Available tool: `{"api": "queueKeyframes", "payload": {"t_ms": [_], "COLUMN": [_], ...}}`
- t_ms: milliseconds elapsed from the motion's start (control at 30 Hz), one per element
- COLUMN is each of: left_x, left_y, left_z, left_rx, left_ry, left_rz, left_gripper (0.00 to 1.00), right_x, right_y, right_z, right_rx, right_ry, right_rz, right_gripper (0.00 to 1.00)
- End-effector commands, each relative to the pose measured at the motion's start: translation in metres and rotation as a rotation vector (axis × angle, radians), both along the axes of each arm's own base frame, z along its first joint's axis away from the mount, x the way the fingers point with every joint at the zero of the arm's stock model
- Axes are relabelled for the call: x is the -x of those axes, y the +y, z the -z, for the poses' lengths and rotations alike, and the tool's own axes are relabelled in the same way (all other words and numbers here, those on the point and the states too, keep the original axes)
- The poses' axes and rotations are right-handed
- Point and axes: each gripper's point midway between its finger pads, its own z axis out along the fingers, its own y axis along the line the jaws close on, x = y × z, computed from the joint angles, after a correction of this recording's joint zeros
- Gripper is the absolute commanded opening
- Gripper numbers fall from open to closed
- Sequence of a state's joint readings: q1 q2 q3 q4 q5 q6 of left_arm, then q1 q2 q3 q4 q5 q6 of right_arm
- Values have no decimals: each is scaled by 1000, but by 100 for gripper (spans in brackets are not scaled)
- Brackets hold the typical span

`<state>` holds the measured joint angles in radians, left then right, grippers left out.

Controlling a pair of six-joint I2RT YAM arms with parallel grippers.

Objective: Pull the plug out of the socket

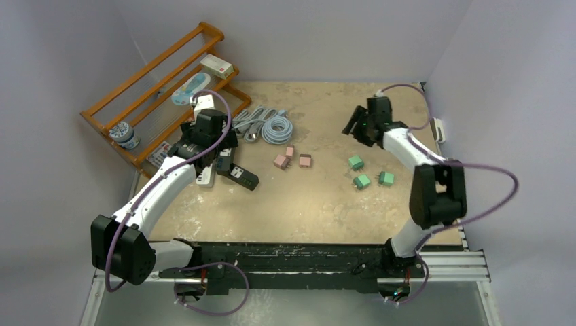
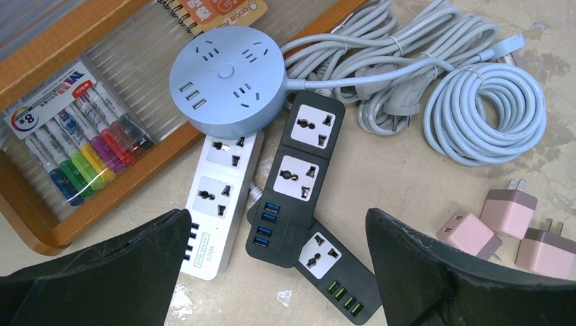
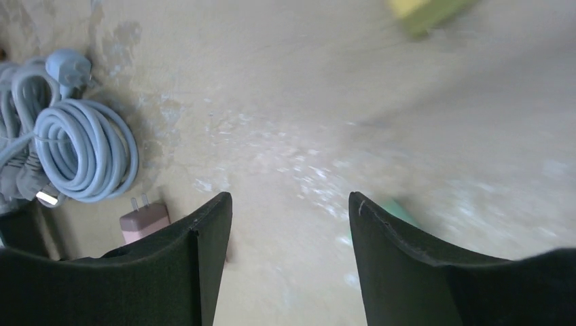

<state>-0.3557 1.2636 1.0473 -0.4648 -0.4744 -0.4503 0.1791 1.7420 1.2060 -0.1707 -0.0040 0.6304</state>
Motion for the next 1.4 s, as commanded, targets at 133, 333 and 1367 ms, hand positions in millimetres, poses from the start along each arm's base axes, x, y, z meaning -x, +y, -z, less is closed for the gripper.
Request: {"api": "queueKeyframes", "payload": {"t_ms": [133,333,1367], "left_x": [-11,-11,-11], "left_y": [-9,-16,-14], "left_z": [-21,-18,-11], "left_rx": [30,50,35], "left_ry": [-57,-48,-25], "left_rz": [40,70,69], "left_gripper": [100,100,100], "right_x": [104,157,116], "right_y": [-117,-183,-180], "right_z": [-21,2,73], "right_rx": [98,90,-169], "right_ry": [82,239,379], "right_rz": [390,780,786], "right_gripper": [74,99,53]}}
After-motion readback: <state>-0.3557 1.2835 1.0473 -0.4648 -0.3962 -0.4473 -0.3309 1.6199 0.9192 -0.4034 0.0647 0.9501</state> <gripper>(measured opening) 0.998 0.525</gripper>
